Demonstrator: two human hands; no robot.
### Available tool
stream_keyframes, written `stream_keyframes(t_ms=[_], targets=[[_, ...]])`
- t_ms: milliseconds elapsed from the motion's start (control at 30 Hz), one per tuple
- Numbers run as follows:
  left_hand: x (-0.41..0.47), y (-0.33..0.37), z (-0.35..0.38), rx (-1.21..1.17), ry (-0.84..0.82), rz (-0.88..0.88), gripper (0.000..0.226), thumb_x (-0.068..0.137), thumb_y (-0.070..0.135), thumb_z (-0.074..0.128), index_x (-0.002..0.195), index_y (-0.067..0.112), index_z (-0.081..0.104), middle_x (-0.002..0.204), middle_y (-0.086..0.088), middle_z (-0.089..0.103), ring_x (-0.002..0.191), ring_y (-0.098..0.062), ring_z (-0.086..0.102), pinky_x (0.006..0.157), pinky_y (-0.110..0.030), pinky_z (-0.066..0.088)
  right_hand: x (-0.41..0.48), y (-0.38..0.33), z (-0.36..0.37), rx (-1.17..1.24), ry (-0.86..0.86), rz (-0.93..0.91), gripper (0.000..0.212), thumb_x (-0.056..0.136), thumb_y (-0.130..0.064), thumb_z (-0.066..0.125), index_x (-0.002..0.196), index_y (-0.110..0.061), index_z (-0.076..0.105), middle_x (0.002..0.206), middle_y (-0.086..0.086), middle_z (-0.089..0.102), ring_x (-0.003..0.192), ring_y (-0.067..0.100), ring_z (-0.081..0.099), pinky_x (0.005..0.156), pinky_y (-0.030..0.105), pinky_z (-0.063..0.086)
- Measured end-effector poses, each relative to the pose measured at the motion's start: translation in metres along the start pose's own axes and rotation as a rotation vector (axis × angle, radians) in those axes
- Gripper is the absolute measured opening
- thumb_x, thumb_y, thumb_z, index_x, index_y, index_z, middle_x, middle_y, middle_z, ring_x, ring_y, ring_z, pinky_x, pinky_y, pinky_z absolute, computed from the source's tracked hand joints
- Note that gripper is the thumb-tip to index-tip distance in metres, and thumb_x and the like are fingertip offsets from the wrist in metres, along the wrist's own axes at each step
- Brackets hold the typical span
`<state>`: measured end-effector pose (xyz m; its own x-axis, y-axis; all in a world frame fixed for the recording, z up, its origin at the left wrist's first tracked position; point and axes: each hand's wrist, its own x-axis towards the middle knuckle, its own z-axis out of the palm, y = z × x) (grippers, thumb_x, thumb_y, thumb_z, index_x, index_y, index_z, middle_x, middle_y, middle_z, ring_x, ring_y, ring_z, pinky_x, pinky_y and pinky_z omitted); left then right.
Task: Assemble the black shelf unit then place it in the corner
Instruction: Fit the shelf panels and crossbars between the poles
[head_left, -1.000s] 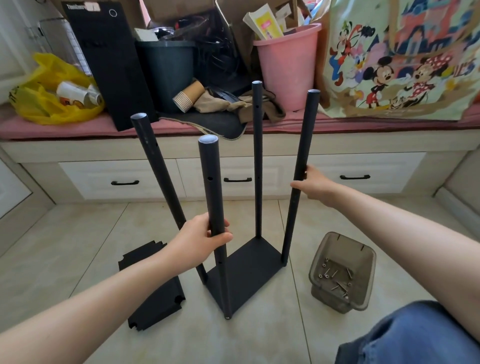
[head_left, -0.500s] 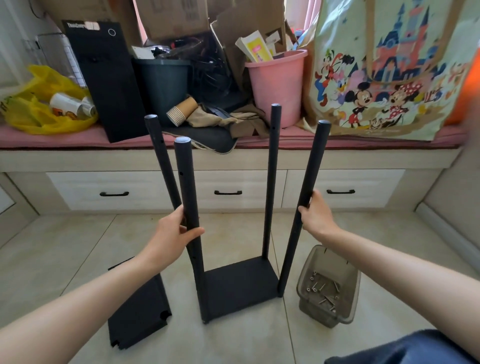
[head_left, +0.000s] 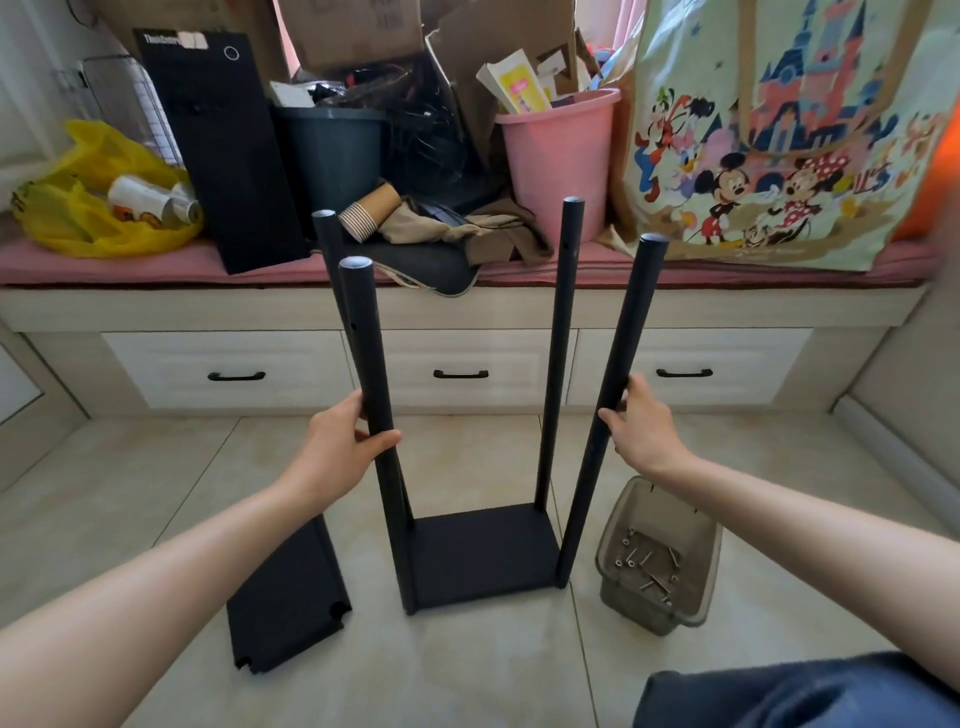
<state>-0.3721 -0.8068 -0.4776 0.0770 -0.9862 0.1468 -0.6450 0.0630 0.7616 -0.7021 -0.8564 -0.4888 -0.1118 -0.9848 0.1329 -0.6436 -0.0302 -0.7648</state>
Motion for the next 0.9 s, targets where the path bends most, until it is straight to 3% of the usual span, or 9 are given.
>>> stream_keyframes(t_ms=[267, 367, 433, 600, 733, 900], targets=[[0.004, -0.002, -0.002, 0.065, 0.035, 0.008, 0.04, 0.094, 0.02, 0.071, 0.131, 0.013, 0.056, 0.108, 0.002, 0.065, 0.097, -0.017, 0.064, 0.083, -0.028, 0.052, 0.001, -0.014, 0.0, -0.055, 0.01, 0.049, 0.035, 0.1, -0.017, 0.057, 0.131, -0.002, 0.053, 0.123, 0.016, 0.063, 0.114, 0.032, 0.06, 0.087, 0.033, 0.047], [0.005, -0.002, -0.004, 0.093, 0.016, 0.0, 0.035, 0.095, 0.024, 0.07, 0.127, 0.014, 0.058, 0.104, 0.004, 0.064, 0.099, -0.017, 0.063, 0.084, -0.029, 0.051, -0.001, -0.017, 0.003, -0.153, -0.069, 0.156, 0.031, 0.098, -0.019, 0.057, 0.112, 0.009, 0.061, 0.099, 0.022, 0.066, 0.092, 0.035, 0.064, 0.081, 0.042, 0.055], [0.005, -0.004, -0.005, 0.12, -0.014, -0.016, 0.031, 0.097, 0.027, 0.068, 0.124, 0.015, 0.06, 0.104, 0.004, 0.064, 0.096, -0.018, 0.063, 0.084, -0.031, 0.052, -0.006, -0.017, 0.003, -0.165, -0.169, 0.233, 0.026, 0.098, -0.019, 0.057, 0.101, 0.006, 0.062, 0.089, 0.019, 0.064, 0.083, 0.032, 0.063, 0.077, 0.046, 0.058], [0.003, -0.015, -0.014, 0.135, -0.09, -0.048, 0.029, 0.095, 0.032, 0.069, 0.119, 0.016, 0.064, 0.105, 0.001, 0.07, 0.089, -0.015, 0.069, 0.075, -0.028, 0.056, -0.016, -0.016, 0.003, -0.117, -0.347, 0.349, 0.021, 0.099, -0.024, 0.056, 0.108, -0.005, 0.054, 0.103, 0.012, 0.067, 0.098, 0.026, 0.064, 0.08, 0.041, 0.057], [-0.004, -0.045, -0.021, 0.254, -0.183, -0.065, 0.011, 0.096, 0.029, 0.068, 0.098, 0.019, 0.063, 0.097, 0.0, 0.07, 0.075, -0.01, 0.071, 0.064, -0.024, 0.054, -0.026, -0.016, 0.024, -0.121, -0.491, 0.268, 0.016, 0.099, -0.024, 0.055, 0.105, -0.011, 0.061, 0.105, 0.011, 0.071, 0.102, 0.025, 0.067, 0.084, 0.035, 0.057], [-0.008, -0.1, -0.04, 0.288, -0.229, -0.173, 0.007, 0.097, 0.024, 0.066, 0.093, 0.023, 0.06, 0.087, 0.004, 0.071, 0.069, -0.009, 0.071, 0.061, -0.026, 0.052, -0.035, -0.013, 0.072, -0.255, -0.637, 0.149, 0.02, 0.094, -0.021, 0.062, 0.112, -0.013, 0.062, 0.1, 0.002, 0.068, 0.096, 0.017, 0.065, 0.082, 0.033, 0.058]])
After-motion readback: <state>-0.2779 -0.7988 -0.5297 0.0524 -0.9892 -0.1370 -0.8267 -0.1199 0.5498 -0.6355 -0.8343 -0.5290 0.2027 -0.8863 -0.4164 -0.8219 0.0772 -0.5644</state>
